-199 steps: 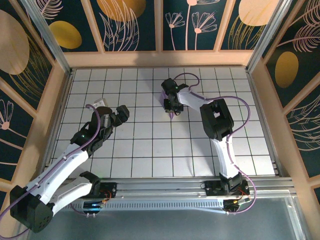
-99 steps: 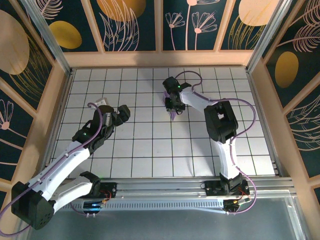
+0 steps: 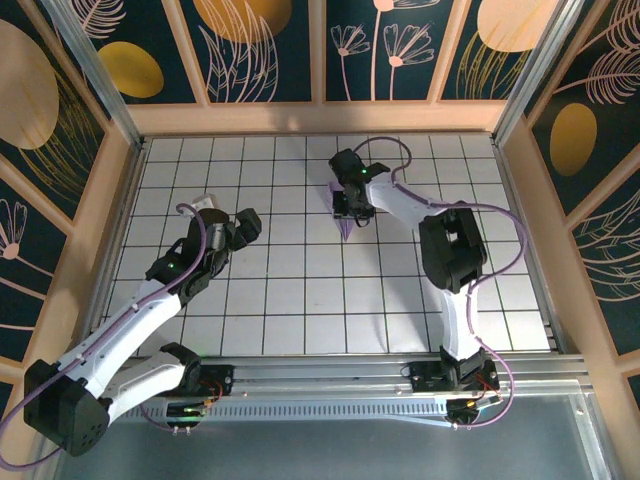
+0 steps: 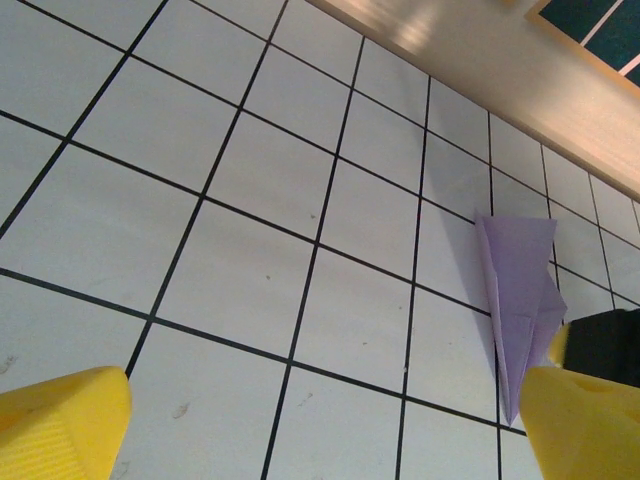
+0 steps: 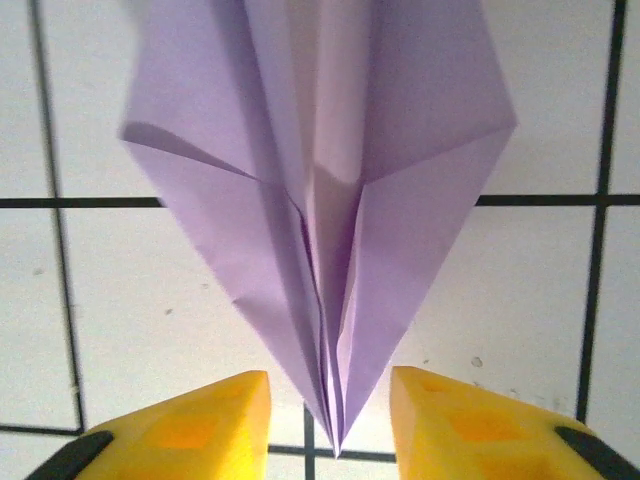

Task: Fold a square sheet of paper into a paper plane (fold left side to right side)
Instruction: Place the paper plane at the top-center of the table, then reset both arms

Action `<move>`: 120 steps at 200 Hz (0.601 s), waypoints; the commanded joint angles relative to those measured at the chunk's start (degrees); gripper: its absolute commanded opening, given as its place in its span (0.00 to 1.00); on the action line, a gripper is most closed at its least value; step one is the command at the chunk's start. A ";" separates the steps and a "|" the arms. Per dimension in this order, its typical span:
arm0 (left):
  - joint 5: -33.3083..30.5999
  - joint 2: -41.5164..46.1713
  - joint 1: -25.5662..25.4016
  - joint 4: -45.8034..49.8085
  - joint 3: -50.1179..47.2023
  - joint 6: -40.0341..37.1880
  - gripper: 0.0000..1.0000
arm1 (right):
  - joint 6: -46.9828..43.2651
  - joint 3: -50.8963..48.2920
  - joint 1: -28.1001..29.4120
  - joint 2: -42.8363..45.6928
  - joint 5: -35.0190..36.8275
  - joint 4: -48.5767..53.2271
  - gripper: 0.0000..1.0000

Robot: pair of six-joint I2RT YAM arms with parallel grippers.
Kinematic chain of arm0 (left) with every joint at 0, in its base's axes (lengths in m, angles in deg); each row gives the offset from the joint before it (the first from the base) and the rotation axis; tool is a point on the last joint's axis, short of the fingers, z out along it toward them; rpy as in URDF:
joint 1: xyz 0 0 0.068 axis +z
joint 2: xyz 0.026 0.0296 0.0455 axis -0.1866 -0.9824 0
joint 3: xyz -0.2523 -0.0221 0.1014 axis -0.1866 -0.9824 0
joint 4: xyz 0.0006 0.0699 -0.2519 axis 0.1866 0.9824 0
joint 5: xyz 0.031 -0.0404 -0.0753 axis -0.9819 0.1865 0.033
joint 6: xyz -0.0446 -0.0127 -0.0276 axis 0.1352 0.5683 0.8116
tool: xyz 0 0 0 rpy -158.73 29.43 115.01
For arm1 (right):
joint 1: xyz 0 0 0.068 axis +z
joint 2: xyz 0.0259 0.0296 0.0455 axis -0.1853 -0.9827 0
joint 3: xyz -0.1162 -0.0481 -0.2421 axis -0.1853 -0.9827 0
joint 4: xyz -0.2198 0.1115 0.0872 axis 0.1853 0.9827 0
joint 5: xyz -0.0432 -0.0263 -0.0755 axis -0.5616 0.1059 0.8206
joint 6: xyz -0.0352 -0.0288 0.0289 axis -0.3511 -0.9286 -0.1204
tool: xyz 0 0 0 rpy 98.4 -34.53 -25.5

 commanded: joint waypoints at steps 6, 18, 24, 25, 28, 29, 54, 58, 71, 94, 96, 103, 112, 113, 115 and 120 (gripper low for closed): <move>-1.74 -1.18 0.83 -1.09 1.66 -1.26 0.99 | -0.63 -3.49 0.25 9.39 2.23 -1.05 0.42; -1.62 -1.55 1.57 -1.86 1.44 -1.42 0.99 | -0.84 -5.52 0.16 12.42 2.55 -2.45 0.46; -1.56 -1.73 1.95 -2.18 1.40 -1.58 0.99 | -0.93 -6.74 0.08 13.98 2.81 -3.23 0.48; -1.57 -1.78 2.02 -2.26 1.40 -1.60 0.99 | -0.95 -6.86 0.08 14.28 2.84 -3.38 0.48; -1.50 -1.87 2.28 -2.48 1.34 -1.62 0.99 | -1.07 -7.54 0.01 15.04 3.01 -3.89 0.50; -1.49 -1.89 2.32 -2.54 1.33 -1.66 0.99 | -1.11 -7.79 0.00 15.16 3.03 -4.06 0.50; -1.07 -2.40 4.38 -4.19 0.51 -1.99 0.99 | -2.07 -14.77 -0.98 22.14 2.75 -9.75 0.59; -0.86 -2.44 4.79 -4.54 0.35 -2.18 0.99 | -2.23 -16.04 -0.96 23.22 2.57 -10.85 0.60; 0.06 -2.53 6.42 -6.05 -0.77 -2.48 0.99 | -2.86 -20.46 -4.14 26.62 1.50 -14.06 0.62; 2.70 -2.88 9.95 -8.07 -2.42 -2.32 0.99 | -4.47 -26.99 -8.56 32.13 0.36 -18.88 0.66; 2.72 -2.95 10.13 -8.17 -2.56 -2.27 0.99 | -4.67 -27.61 -8.92 32.61 0.44 -19.26 0.66; 2.86 -3.10 10.84 -8.44 -2.78 -2.44 0.99 | -5.45 -29.51 -10.22 34.29 0.53 -20.72 0.68; 2.67 -3.23 11.43 -8.71 -3.07 -3.07 0.99 | -6.62 -31.97 -11.99 36.31 0.53 -22.53 0.70; 2.61 -3.23 11.51 -8.74 -3.12 -3.13 0.99 | -6.75 -32.27 -12.20 36.60 0.60 -22.79 0.71; 2.53 -3.30 11.64 -8.75 -3.13 -3.18 0.99 | -7.04 -32.88 -12.51 37.09 0.69 -23.35 0.72; 2.39 -3.40 11.99 -8.85 -3.22 -3.33 0.99 | -7.85 -34.57 -13.58 38.13 0.75 -24.77 0.74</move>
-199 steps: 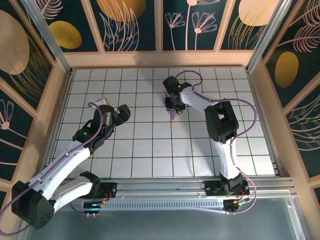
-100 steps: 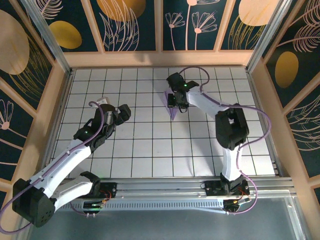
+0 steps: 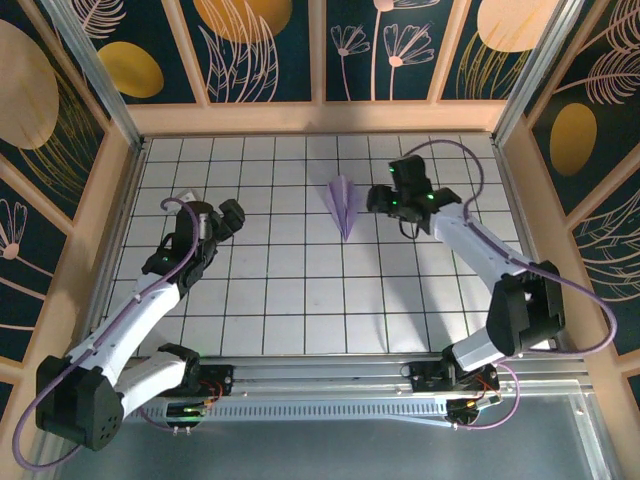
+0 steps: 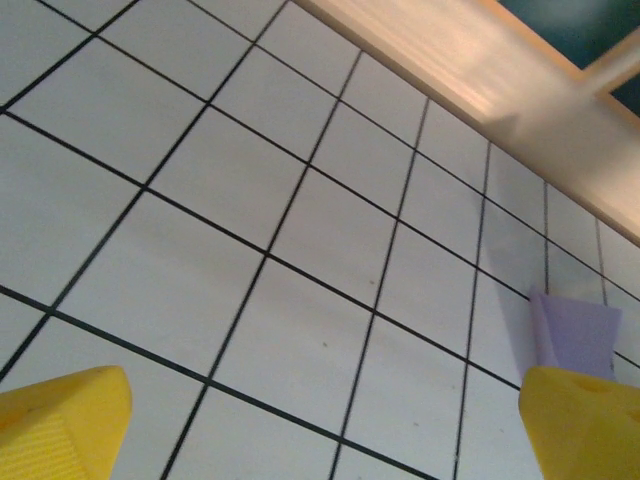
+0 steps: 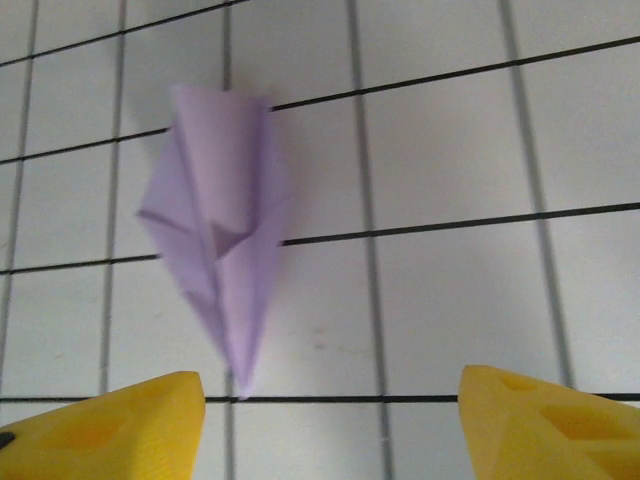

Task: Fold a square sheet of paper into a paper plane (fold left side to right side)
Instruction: Reset both arms

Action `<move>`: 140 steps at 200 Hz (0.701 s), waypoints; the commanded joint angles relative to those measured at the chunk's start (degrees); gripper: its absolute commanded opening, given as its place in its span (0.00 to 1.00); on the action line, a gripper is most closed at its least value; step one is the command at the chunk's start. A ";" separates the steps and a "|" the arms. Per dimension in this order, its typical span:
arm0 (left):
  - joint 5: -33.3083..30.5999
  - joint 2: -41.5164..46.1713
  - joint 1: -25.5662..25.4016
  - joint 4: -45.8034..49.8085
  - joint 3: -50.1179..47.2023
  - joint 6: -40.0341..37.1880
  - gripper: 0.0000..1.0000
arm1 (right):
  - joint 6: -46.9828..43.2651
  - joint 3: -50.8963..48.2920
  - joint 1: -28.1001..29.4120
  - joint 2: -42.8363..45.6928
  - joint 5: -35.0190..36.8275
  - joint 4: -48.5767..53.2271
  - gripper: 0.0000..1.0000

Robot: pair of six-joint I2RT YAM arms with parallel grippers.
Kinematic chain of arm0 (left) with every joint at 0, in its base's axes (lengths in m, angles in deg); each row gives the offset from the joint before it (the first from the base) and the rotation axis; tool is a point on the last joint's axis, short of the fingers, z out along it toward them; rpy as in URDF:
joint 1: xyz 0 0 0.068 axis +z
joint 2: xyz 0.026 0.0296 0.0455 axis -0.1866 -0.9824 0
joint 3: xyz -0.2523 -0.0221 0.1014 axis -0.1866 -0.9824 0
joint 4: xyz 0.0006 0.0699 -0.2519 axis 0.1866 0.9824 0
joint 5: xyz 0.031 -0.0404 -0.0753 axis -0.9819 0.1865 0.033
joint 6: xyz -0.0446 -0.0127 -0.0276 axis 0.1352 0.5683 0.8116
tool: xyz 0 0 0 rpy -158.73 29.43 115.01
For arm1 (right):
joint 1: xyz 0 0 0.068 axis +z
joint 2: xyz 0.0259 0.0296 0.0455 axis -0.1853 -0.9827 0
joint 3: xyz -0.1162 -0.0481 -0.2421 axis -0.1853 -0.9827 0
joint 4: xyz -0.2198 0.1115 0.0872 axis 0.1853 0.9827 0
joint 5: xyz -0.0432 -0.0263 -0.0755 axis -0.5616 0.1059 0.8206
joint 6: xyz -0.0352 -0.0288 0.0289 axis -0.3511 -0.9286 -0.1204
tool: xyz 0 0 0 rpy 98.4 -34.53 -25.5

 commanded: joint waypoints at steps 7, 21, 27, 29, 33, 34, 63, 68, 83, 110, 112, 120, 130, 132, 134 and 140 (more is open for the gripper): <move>0.61 -0.78 2.07 -2.87 -1.30 -2.11 0.99 | -5.28 -7.67 -4.71 7.28 0.07 -9.88 0.76; 0.52 -0.96 2.59 -2.93 -1.27 -2.60 0.99 | -7.46 -12.13 -7.90 9.85 -0.16 -14.13 0.82; 0.44 -1.05 2.75 -2.97 -1.30 -2.79 0.99 | -8.12 -14.09 -9.48 10.76 -0.64 -15.88 0.83; 0.37 -1.12 2.76 -2.97 -1.29 -2.82 0.99 | -8.34 -14.66 -10.06 11.05 -0.82 -16.44 0.84; 0.27 -1.14 2.79 -2.90 -1.23 -2.91 0.99 | -8.71 -15.86 -11.18 11.62 -1.26 -17.63 0.84; 0.31 -1.18 2.78 -2.89 -1.14 -2.91 0.99 | -8.84 -16.19 -11.53 11.70 -1.30 -17.92 0.84; -0.07 -1.49 2.90 -2.80 -0.65 -3.70 0.99 | -10.33 -24.77 -19.47 14.61 -2.85 -27.33 0.91; -0.22 -1.56 2.93 -2.72 -0.56 -3.92 0.99 | -10.48 -26.02 -20.54 14.89 -4.18 -28.90 0.92; -1.08 -1.75 2.90 -2.28 -0.19 -4.49 0.99 | -11.82 -29.98 -23.03 15.34 -6.07 -34.11 0.95; -3.20 -1.76 2.93 -2.00 0.00 -6.04 0.99 | -15.15 -37.72 -24.69 15.17 -4.59 -46.07 0.99; -3.48 -1.76 2.88 -2.00 0.00 -6.20 0.99 | -15.35 -38.17 -24.78 15.09 -4.29 -47.19 0.99; -4.50 -1.67 2.97 -2.00 -0.07 -6.87 0.99 | -15.65 -40.97 -24.94 14.74 -3.41 -51.96 0.99; -5.84 -1.59 2.97 -2.24 -0.10 -8.06 0.99 | -16.06 -43.86 -25.42 14.07 -3.38 -57.94 0.99; -6.16 -1.58 2.95 -2.33 -0.15 -8.31 0.99 | -16.12 -44.12 -25.51 13.94 -3.37 -58.51 0.99; -6.44 -1.58 2.93 -2.39 -0.16 -8.60 0.99 | -16.17 -44.69 -25.58 13.73 -3.37 -59.73 0.99; -7.43 -1.54 2.97 -2.51 -0.18 -9.28 0.99 | -16.18 -45.99 -26.00 13.05 -3.53 -63.23 0.99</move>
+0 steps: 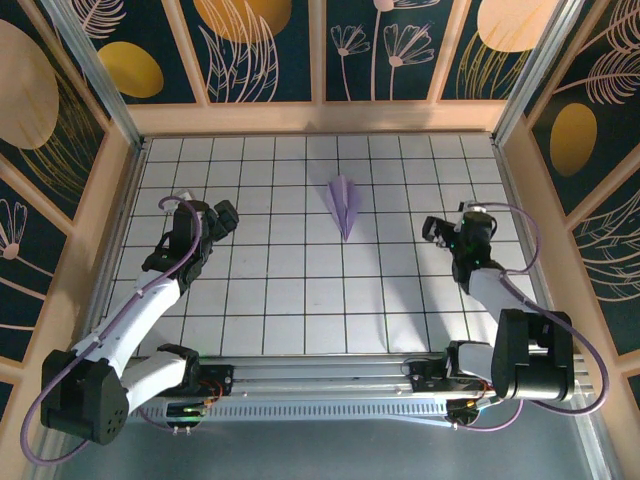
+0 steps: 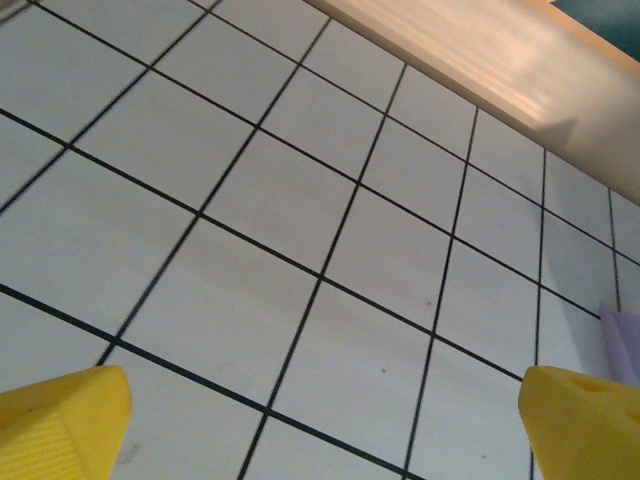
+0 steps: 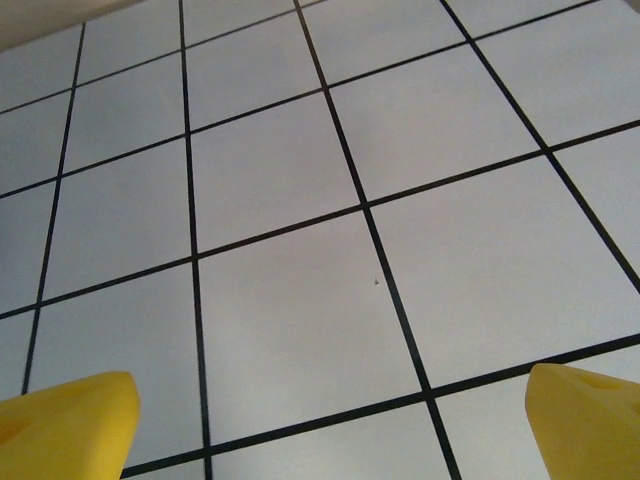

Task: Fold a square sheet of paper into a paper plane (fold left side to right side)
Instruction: Reset both arms

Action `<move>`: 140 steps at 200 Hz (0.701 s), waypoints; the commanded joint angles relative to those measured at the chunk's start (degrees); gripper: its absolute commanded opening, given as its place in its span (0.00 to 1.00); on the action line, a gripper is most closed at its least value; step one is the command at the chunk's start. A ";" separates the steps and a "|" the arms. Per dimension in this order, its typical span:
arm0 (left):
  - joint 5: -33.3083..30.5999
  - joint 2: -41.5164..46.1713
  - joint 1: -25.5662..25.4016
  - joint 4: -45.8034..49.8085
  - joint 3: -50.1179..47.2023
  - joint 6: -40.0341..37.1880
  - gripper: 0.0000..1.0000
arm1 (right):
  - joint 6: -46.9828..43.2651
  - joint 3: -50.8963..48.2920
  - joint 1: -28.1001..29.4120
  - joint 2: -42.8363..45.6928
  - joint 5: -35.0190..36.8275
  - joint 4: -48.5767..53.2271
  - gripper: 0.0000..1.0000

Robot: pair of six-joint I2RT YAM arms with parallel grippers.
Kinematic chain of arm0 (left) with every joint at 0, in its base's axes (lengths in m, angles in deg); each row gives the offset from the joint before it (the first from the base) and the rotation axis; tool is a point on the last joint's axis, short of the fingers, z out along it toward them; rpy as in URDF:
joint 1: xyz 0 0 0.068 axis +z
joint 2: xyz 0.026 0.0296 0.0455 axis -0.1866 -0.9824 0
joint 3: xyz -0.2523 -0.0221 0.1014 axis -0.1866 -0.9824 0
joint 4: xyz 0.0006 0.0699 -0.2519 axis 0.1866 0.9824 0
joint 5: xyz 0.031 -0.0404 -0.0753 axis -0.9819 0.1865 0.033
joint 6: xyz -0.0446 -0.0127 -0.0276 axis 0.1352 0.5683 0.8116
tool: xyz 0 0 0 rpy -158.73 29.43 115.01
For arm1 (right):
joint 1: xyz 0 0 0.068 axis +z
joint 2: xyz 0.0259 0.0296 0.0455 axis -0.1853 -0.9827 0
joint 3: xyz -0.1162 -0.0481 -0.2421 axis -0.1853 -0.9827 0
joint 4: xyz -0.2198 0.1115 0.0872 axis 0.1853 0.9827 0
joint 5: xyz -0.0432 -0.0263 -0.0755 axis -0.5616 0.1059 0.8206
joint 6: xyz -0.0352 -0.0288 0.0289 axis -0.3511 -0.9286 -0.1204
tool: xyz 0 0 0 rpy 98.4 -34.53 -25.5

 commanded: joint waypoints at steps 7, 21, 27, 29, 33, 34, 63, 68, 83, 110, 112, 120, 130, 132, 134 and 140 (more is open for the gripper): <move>-5.86 0.06 0.59 -1.41 0.35 -4.68 0.99 | -2.85 -6.19 -1.62 -1.99 -0.75 -22.72 0.99; -8.32 0.47 0.54 -3.07 -0.51 -7.11 0.99 | -2.77 -7.18 -1.80 -4.84 -2.71 -28.23 0.99; -9.89 0.79 0.54 -4.10 -1.17 -7.98 0.99 | -2.69 -7.35 -1.78 -6.04 -3.63 -30.16 0.99; -10.40 0.88 0.54 -4.56 -1.47 -8.36 0.99 | -2.63 -7.39 -1.78 -6.49 -3.94 -30.96 0.99; -11.28 1.16 0.61 -5.54 -2.06 -9.12 0.99 | -2.55 -7.59 -1.80 -7.44 -4.32 -32.74 0.99; -11.45 1.22 0.62 -5.88 -2.24 -9.33 0.99 | -2.57 -7.66 -1.80 -7.61 -4.47 -33.21 0.99; -18.58 3.17 0.95 -17.30 -8.84 -16.31 0.99 | -4.71 -7.06 -1.68 -12.20 -6.48 -41.62 0.99; -19.56 3.37 1.11 -19.52 -10.01 -17.69 0.99 | -5.30 -6.98 -1.64 -13.24 -6.74 -43.24 0.99; -21.64 3.16 2.31 -24.26 -12.27 -19.78 0.99 | -5.62 -7.73 -1.90 -17.41 -7.79 -49.00 0.99; -19.92 1.16 4.75 -34.31 -16.44 -24.21 0.99 | -5.32 -13.29 -1.91 -20.59 -7.88 -62.49 0.99; -19.91 0.88 4.82 -35.32 -16.75 -24.57 0.99 | -5.16 -13.78 -1.96 -20.98 -7.88 -64.12 0.99; -19.69 -0.22 5.09 -38.94 -18.04 -26.26 0.99 | -4.99 -14.50 -2.37 -19.92 -7.78 -63.13 0.99; -19.70 -1.81 5.48 -42.81 -19.45 -28.13 0.99 | -3.92 -14.13 -2.86 -20.37 -7.08 -63.45 0.99; -19.70 -2.14 5.58 -43.37 -19.64 -28.34 0.99 | -3.67 -14.01 -2.92 -20.47 -6.97 -63.32 0.99; -19.66 -2.42 5.67 -44.26 -19.79 -28.59 0.99 | -3.47 -13.83 -3.05 -20.43 -6.86 -62.89 0.99; -18.70 -3.81 6.21 -45.87 -20.40 -29.23 0.99 | -3.51 -13.09 -3.07 -20.04 -6.46 -60.68 0.99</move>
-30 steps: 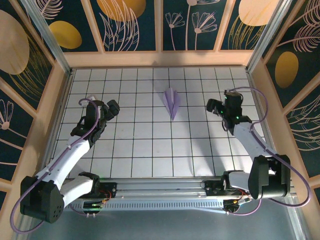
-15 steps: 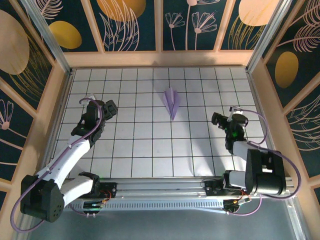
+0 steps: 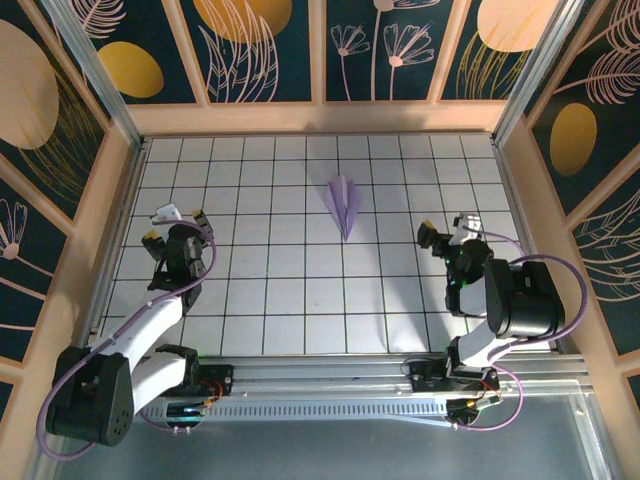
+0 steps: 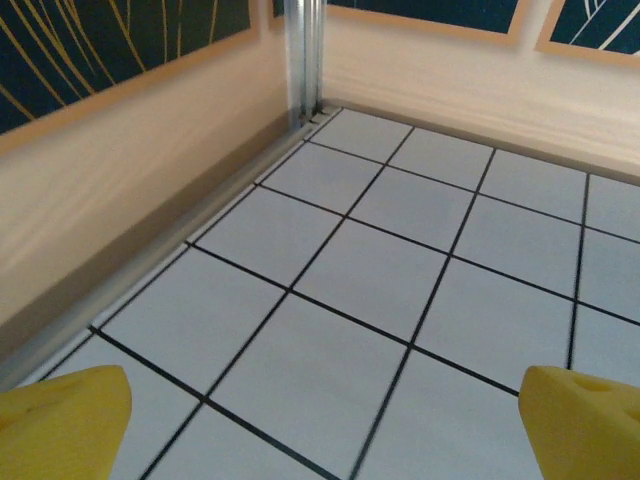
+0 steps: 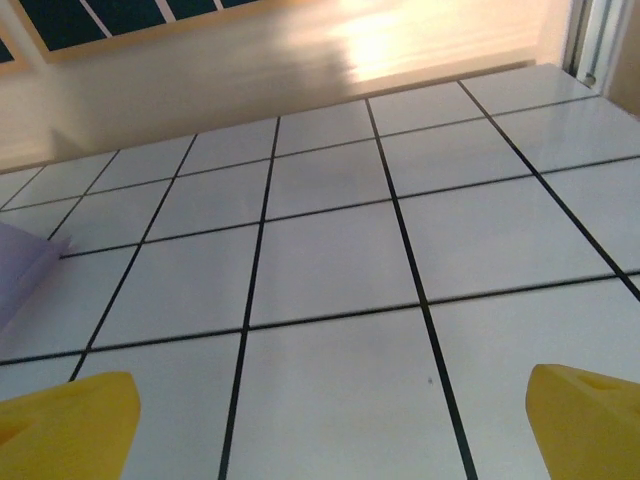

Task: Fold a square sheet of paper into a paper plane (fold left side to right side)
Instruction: Reset both arms

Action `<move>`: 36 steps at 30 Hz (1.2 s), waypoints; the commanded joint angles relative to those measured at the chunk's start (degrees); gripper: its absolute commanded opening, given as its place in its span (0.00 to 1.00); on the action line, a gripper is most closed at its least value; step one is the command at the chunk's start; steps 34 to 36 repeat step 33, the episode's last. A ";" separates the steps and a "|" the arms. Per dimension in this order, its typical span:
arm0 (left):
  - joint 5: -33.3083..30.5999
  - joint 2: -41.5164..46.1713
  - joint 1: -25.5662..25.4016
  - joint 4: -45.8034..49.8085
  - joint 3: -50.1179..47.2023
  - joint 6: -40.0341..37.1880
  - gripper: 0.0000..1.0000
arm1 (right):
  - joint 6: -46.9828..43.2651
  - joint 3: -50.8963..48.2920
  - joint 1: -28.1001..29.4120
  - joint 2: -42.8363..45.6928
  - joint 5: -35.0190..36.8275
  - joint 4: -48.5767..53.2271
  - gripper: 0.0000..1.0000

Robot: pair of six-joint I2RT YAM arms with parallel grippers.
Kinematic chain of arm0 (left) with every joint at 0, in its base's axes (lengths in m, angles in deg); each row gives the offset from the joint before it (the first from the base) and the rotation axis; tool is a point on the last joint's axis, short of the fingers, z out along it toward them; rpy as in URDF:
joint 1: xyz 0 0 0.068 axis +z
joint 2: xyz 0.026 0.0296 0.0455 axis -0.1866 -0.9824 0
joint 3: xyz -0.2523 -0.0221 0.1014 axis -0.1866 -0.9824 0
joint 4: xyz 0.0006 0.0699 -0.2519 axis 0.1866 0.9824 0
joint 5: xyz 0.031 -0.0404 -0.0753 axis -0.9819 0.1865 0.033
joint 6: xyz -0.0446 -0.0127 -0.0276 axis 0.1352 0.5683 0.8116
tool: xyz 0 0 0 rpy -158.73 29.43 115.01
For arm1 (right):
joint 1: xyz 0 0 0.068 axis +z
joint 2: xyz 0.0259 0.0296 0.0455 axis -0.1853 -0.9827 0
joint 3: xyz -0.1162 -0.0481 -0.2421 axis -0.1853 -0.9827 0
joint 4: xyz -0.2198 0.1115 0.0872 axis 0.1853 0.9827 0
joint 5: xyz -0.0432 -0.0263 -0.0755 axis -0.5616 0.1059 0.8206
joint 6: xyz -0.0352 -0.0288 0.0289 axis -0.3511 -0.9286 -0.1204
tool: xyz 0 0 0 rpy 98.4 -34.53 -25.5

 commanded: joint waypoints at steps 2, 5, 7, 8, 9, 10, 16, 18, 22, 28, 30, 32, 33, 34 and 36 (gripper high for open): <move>1.17 -4.60 2.03 -16.39 -3.37 -6.76 0.99 | 0.28 1.20 -0.75 -0.35 1.60 -6.73 0.99; 3.65 -9.04 3.45 -25.59 -6.25 -8.59 0.99 | -0.08 1.42 -0.15 -0.25 2.82 -6.29 0.99; 6.60 -12.26 3.56 -34.79 -9.11 -11.31 0.99 | -0.21 1.37 0.05 -0.31 3.07 -6.25 0.99; 7.71 -13.47 3.59 -38.50 -9.86 -12.65 0.99 | -0.41 1.25 0.07 -0.30 2.92 -6.38 0.99; 10.07 -13.86 3.76 -38.82 -9.72 -13.25 0.99 | -0.43 1.23 0.11 -0.38 2.56 -6.54 0.99; 10.77 -14.76 3.82 -42.07 -10.30 -14.08 0.99 | -0.43 1.39 0.10 -0.39 2.59 -6.31 0.99; 16.09 -23.79 6.09 -55.40 -12.26 -12.17 0.99 | -0.78 1.57 0.39 -0.35 2.94 -6.00 0.99; 16.70 -25.36 6.37 -57.61 -12.64 -12.41 0.99 | -0.87 1.58 0.50 -0.32 3.11 -5.81 0.99; 17.26 -25.63 6.66 -53.74 -10.60 -11.90 0.99 | -0.91 1.67 0.58 -0.29 3.25 -5.75 0.99; 15.43 -25.42 7.07 -52.83 -10.32 -10.78 0.99 | -2.36 2.89 1.82 -0.30 3.79 -3.24 0.99; 15.40 -25.47 7.03 -53.03 -10.29 -10.81 0.99 | -2.29 2.91 1.79 -0.23 3.80 -3.28 0.99; 15.40 -25.45 7.07 -53.11 -10.33 -10.85 0.99 | -2.28 2.86 1.83 -0.29 3.77 -3.37 0.99; 15.44 -25.52 7.06 -52.99 -10.33 -10.87 0.99 | -2.28 2.82 1.80 -0.24 3.77 -3.41 0.99; 15.44 -25.52 7.06 -52.99 -10.33 -10.87 0.99 | -2.28 2.82 1.80 -0.24 3.77 -3.41 0.99; 15.44 -25.52 7.06 -52.99 -10.33 -10.87 0.99 | -2.28 2.82 1.80 -0.24 3.77 -3.41 0.99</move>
